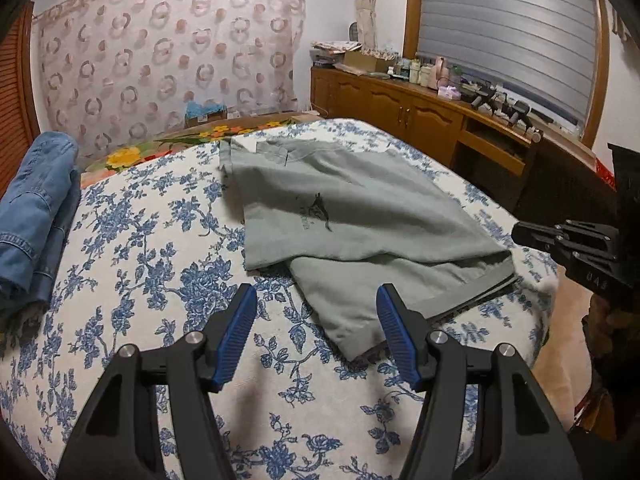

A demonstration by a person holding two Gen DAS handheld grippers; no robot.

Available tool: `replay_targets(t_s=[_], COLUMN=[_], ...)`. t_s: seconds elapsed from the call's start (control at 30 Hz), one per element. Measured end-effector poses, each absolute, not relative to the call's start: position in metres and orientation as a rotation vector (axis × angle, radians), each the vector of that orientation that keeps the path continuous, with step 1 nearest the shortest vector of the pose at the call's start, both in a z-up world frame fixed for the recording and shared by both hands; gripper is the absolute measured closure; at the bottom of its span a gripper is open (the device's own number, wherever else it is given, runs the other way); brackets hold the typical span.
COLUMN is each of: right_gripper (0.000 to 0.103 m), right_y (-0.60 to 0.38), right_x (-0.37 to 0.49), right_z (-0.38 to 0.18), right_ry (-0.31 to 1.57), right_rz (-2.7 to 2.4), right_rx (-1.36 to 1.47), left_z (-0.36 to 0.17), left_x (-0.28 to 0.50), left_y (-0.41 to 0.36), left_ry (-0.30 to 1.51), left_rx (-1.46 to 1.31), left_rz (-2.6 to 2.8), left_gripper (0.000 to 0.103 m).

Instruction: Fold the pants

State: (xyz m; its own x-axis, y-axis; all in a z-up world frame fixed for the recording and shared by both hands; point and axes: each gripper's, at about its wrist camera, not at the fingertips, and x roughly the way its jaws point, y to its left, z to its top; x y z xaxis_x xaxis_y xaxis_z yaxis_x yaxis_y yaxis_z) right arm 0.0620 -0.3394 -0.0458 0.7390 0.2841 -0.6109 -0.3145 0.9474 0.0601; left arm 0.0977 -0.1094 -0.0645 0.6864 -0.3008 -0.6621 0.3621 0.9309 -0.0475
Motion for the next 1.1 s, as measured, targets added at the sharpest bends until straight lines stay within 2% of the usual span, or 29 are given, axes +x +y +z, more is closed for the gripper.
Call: replay_targets(t_s=[0.4, 0.43, 0.5, 0.6, 0.73, 0.83, 0.9, 1.1], right_gripper=[0.102, 0.101, 0.087, 0.080, 0.079, 0.079, 0.098, 0.102], right_y=[-0.343, -0.340, -0.337, -0.334, -0.330, -0.330, -0.332, -0.343], right_x=[0.066, 0.067, 0.069, 0.071, 0.072, 0.075, 0.075, 0.061], right_z=[-0.048, -0.047, -0.048, -0.052, -0.061, -0.069, -0.069, -0.047], right_ry=[0.673, 0.676, 0.675, 0.693, 0.728, 0.760, 0.760, 0.678], right_rz=[0.351, 0.357, 0.360, 0.378, 0.398, 0.370, 0.393, 0.436], right_rx=[-0.018, -0.027, -0.036, -0.046, -0.057, -0.069, -0.051, 0.006], left_z=[-0.073, -0.072, -0.073, -0.076, -0.079, -0.080, -0.080, -0.079], left_x=[0.102, 0.102, 0.102, 0.103, 0.102, 0.102, 0.103, 0.102], left_y=[-0.106, -0.105, -0.102, -0.100, -0.099, -0.097, -0.097, -0.098], left_ry=[0.759, 0.758, 0.757, 0.768, 0.775, 0.777, 0.777, 0.776], left_rx=[0.089, 0.088, 0.079, 0.069, 0.068, 0.062, 0.063, 0.062], left_rz=[-0.349, -0.347, -0.344, -0.339, -0.336, -0.335, -0.332, -0.337], left_gripper=[0.041, 0.041, 0.041, 0.041, 0.041, 0.041, 0.041, 0.041])
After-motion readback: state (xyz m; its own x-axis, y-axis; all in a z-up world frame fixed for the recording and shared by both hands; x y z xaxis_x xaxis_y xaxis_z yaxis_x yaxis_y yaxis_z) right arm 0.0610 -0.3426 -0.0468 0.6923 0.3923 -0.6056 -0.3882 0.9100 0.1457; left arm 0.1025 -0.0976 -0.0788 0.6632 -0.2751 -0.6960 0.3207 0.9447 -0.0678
